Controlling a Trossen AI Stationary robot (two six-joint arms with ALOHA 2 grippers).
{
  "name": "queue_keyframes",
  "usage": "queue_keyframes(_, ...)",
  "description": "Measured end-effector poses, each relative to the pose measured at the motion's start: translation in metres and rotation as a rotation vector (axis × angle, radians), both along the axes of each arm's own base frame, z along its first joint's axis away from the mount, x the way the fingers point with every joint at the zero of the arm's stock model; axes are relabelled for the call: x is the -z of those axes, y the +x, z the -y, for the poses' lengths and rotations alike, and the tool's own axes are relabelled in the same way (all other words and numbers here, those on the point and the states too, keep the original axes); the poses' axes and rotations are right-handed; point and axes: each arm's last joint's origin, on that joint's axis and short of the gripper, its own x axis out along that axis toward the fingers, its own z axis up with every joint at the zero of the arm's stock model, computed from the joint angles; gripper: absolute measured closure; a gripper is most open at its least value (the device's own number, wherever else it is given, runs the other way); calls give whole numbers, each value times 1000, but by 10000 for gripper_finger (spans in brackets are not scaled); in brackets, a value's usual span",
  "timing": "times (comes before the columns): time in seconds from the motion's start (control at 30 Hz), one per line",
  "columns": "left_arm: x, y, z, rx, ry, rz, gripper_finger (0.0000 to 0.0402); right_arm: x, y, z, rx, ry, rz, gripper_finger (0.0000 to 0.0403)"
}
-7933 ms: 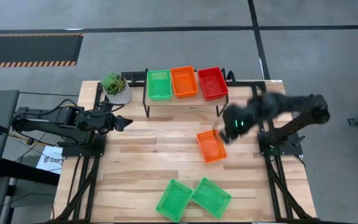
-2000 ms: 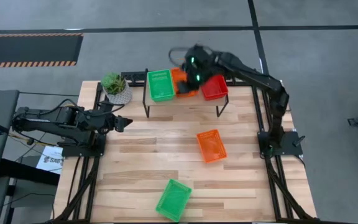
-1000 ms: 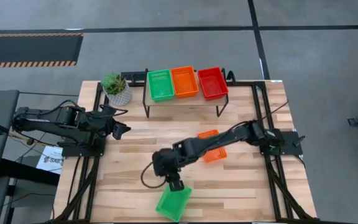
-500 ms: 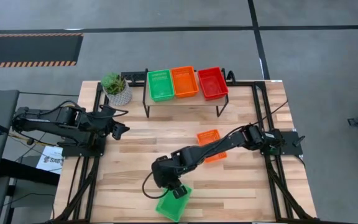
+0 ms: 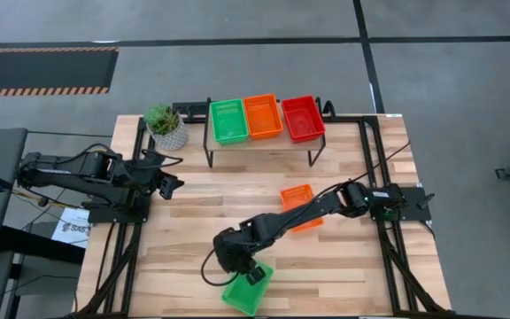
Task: Stack baskets on shelf by color
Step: Stack the green bin on top of the green bin on the shelf
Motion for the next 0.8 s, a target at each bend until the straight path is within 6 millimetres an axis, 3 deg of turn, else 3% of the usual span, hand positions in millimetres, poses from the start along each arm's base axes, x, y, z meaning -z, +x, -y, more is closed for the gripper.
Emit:
queue_keyframes(0.23,0,0,0,-7,-8,3,218,16,-2,1,-30,-36,-56,241)
queue_keyframes(0.4,0,0,0,-13,-15,6,218,14,-3,1,-28,-42,-68,260)
queue_keyframes(0.5,0,0,0,-14,-15,6,218,16,-7,3,-21,-61,-112,293)
queue_keyframes(0.67,0,0,0,-14,-15,6,218,17,-12,7,-19,-76,-177,382)
queue_keyframes(0.8,0,0,0,-15,-16,6,218,16,-12,12,55,-54,-211,389)
